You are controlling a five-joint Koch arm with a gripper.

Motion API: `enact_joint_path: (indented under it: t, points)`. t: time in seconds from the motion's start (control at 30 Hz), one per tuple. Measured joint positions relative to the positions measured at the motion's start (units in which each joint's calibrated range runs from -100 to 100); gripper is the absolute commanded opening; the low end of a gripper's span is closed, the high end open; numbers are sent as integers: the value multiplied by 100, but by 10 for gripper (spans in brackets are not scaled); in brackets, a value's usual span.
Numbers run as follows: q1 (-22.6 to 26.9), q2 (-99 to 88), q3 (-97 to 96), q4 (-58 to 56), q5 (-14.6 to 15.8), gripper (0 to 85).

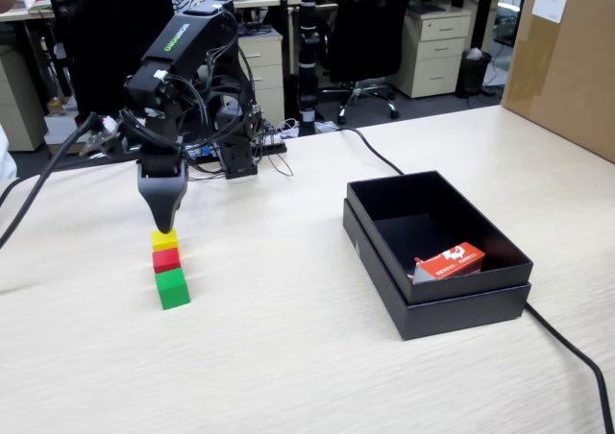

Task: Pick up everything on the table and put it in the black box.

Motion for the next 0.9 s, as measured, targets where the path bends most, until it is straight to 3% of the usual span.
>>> enact_joint_path:
  t: [0.63,0.9]
  points:
    - [-93,984,292,108,0,473]
    - [-161,1191,310,139,0,426]
